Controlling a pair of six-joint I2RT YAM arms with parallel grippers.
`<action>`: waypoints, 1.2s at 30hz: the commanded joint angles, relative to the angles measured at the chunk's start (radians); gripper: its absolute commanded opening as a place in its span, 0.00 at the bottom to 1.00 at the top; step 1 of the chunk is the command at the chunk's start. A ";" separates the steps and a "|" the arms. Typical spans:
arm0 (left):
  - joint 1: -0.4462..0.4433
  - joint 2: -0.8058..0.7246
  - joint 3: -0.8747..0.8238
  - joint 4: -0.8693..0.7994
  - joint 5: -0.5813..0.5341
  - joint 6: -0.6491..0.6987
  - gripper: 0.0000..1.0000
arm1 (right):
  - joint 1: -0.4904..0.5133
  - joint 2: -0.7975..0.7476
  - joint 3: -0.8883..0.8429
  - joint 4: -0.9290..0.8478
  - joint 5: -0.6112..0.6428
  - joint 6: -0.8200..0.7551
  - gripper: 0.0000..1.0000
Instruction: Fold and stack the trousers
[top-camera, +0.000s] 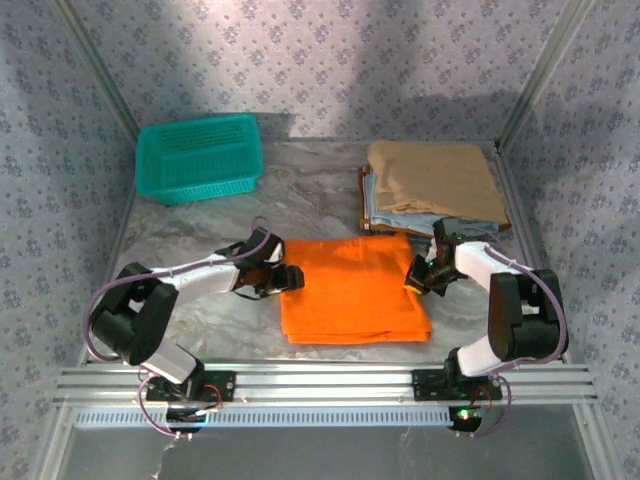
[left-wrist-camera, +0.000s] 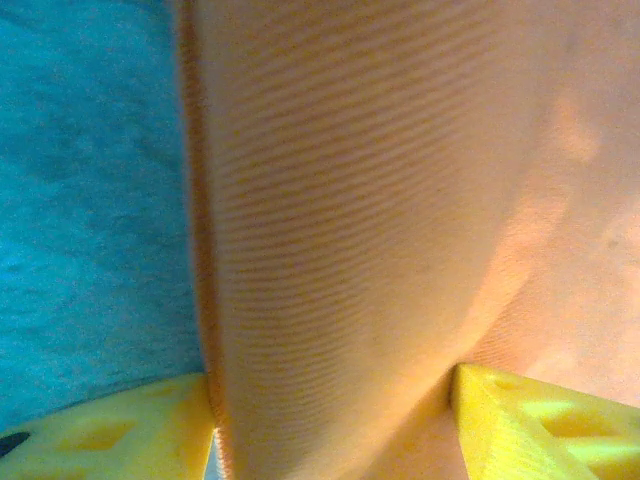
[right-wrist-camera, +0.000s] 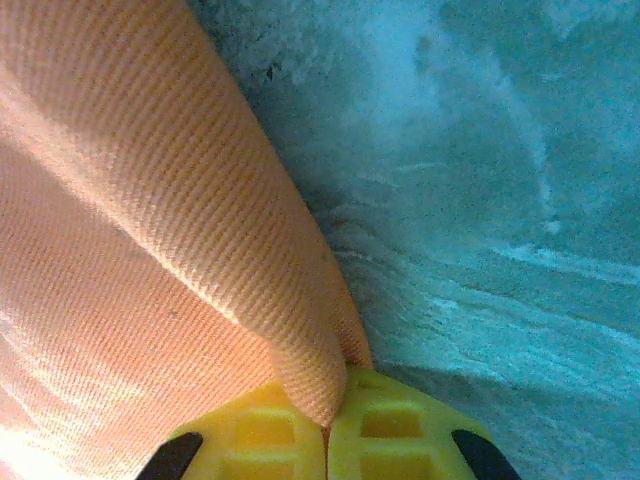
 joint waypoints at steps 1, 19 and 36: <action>-0.058 0.037 -0.016 0.186 0.152 -0.039 0.62 | 0.017 0.044 -0.020 -0.002 0.026 -0.019 0.04; -0.096 -0.063 0.024 0.055 0.064 -0.034 0.00 | 0.062 -0.093 -0.015 -0.066 -0.019 0.003 0.00; -0.111 -0.448 0.223 -0.333 -0.092 0.025 0.00 | 0.218 -0.378 0.288 -0.342 0.139 0.086 0.00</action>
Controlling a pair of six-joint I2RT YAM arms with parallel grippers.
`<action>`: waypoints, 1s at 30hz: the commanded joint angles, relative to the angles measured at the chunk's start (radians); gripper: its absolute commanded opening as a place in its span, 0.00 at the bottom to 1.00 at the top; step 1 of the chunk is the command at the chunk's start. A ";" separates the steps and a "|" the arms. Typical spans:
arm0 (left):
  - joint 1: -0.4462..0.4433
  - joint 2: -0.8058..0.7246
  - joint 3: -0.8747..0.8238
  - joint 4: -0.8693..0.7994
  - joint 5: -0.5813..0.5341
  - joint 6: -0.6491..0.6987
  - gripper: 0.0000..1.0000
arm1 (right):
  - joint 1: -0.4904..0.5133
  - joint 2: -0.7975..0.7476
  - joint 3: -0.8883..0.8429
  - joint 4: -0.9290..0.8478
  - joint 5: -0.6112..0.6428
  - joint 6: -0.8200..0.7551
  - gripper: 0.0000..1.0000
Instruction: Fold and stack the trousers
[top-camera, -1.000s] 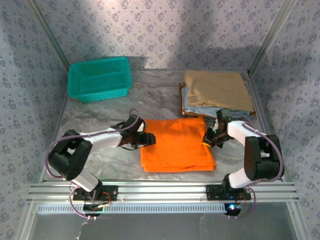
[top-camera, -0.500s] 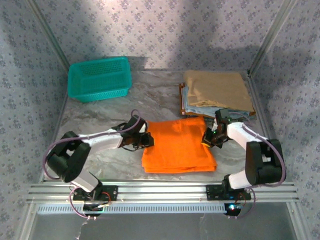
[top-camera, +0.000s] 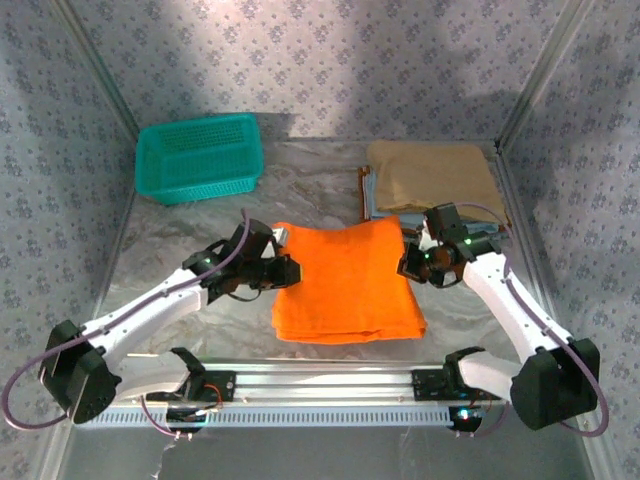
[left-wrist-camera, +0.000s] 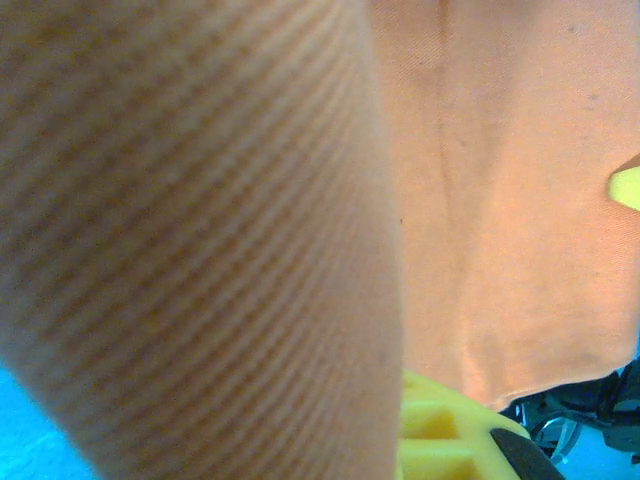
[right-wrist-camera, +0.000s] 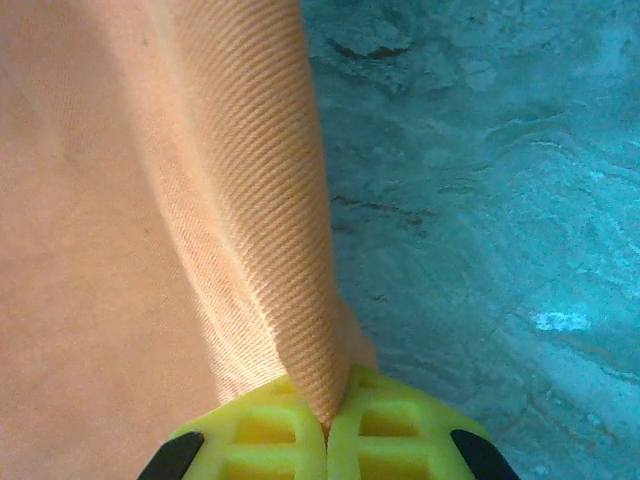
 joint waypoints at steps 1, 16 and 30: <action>0.001 -0.064 0.136 -0.085 -0.058 0.047 0.00 | 0.007 -0.033 0.130 -0.076 0.074 0.028 0.00; 0.035 0.347 0.757 -0.051 -0.011 0.190 0.00 | -0.319 0.186 0.665 -0.136 0.131 -0.089 0.00; -0.007 0.968 1.376 0.054 0.083 0.236 0.00 | -0.623 0.546 1.032 -0.072 0.144 -0.133 0.00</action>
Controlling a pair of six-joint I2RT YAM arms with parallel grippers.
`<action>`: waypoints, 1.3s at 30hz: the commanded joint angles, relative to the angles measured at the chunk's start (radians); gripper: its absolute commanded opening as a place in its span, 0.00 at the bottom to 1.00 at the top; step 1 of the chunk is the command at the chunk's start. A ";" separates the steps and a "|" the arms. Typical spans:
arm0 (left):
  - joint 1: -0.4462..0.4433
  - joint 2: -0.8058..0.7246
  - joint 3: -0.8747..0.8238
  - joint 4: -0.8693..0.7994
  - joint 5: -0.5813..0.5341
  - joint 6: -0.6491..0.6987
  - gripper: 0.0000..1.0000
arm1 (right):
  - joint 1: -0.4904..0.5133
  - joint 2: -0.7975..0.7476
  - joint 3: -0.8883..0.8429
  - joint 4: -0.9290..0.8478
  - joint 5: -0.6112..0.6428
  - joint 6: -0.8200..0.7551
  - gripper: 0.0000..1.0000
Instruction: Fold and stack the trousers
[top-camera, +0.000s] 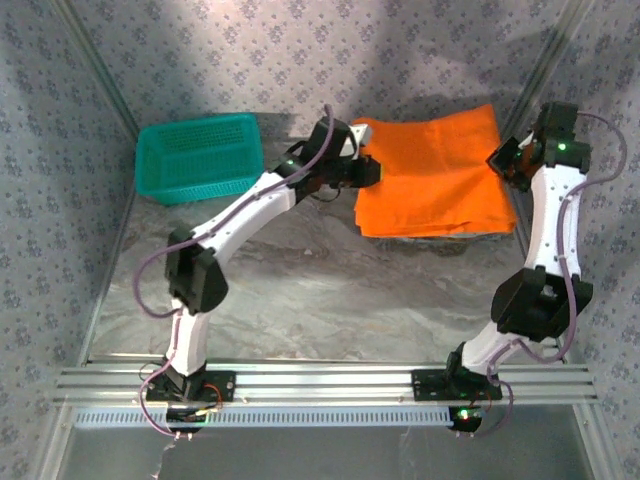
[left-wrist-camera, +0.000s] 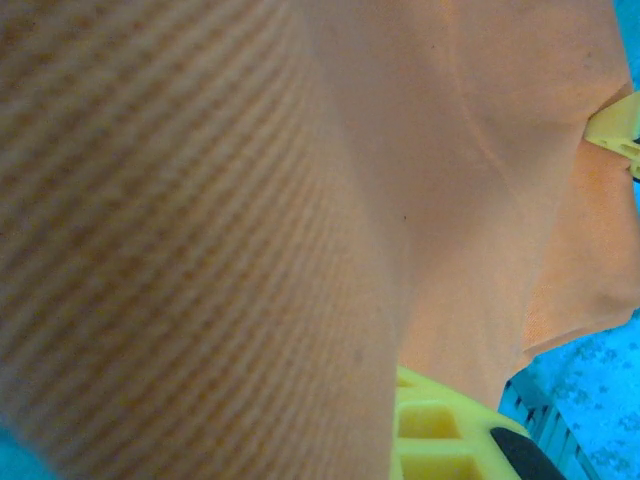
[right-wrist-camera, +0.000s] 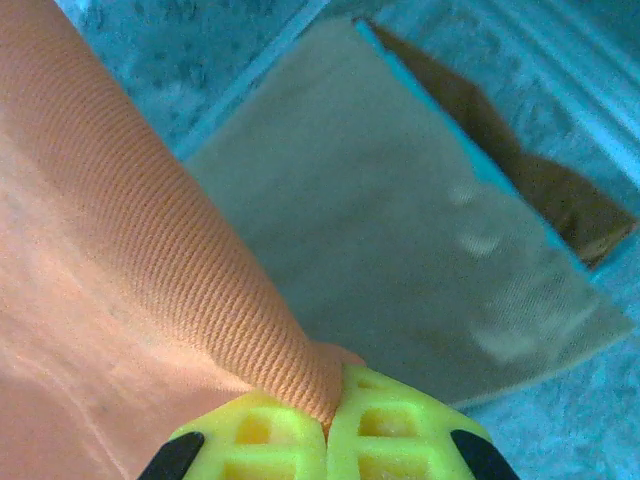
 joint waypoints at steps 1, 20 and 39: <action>0.002 0.103 0.231 0.011 0.035 0.032 0.00 | -0.026 0.054 0.133 0.049 0.059 -0.034 0.00; 0.035 0.510 0.699 -0.016 0.042 -0.039 0.00 | -0.024 0.280 0.324 0.012 0.203 -0.089 0.00; 0.120 0.602 0.702 0.062 0.091 -0.120 0.63 | 0.000 0.348 0.288 0.048 0.323 -0.063 0.49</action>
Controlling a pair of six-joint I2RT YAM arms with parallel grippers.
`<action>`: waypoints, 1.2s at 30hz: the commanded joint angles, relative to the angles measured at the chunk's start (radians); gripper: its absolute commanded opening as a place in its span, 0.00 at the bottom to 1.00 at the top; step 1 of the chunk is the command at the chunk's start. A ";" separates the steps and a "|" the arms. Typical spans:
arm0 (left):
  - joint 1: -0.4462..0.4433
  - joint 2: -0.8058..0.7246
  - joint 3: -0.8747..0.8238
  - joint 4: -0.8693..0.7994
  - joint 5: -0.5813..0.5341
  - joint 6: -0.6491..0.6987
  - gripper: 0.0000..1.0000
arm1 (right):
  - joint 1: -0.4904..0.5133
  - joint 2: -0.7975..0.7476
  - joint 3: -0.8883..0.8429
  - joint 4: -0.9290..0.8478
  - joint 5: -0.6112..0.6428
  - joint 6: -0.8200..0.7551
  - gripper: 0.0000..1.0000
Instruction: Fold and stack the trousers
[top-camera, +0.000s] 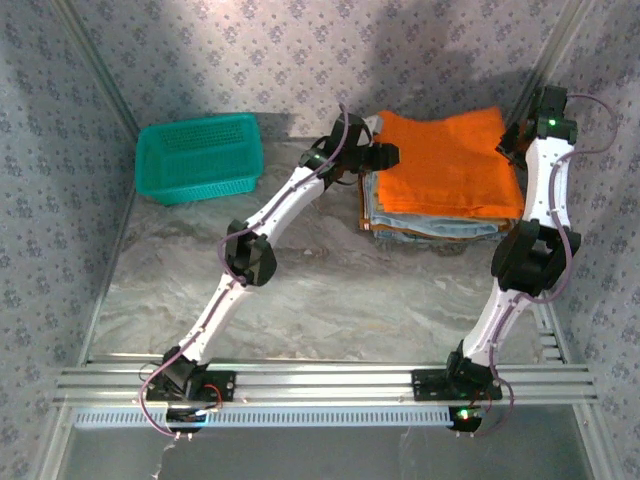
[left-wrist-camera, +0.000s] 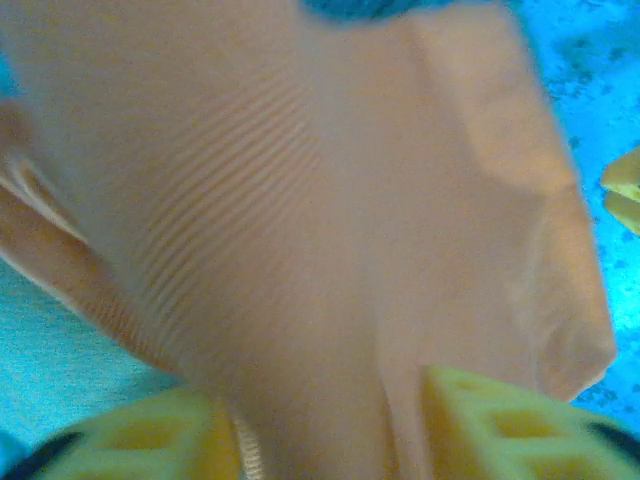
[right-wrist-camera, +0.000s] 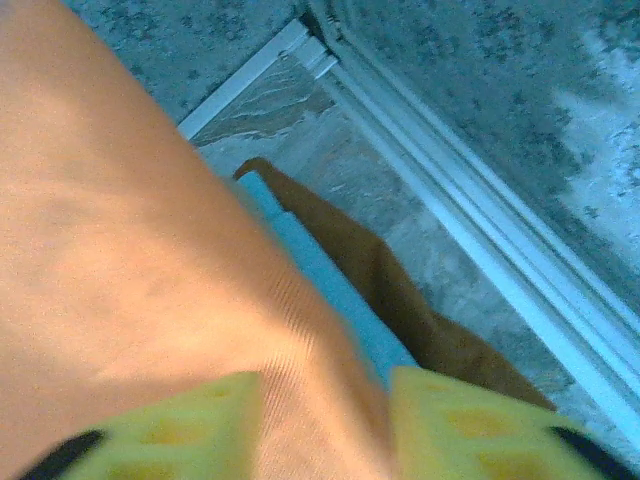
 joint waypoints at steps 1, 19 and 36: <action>0.042 -0.001 0.018 0.045 0.018 -0.015 0.72 | 0.001 -0.010 0.001 0.005 0.078 0.003 0.52; 0.054 -0.854 -0.949 0.103 -0.200 0.230 1.00 | 0.269 -0.696 -0.792 0.222 0.207 0.102 0.61; 0.049 -2.067 -2.246 0.150 -0.785 0.090 1.00 | 0.397 -1.034 -1.493 0.673 0.070 0.213 0.71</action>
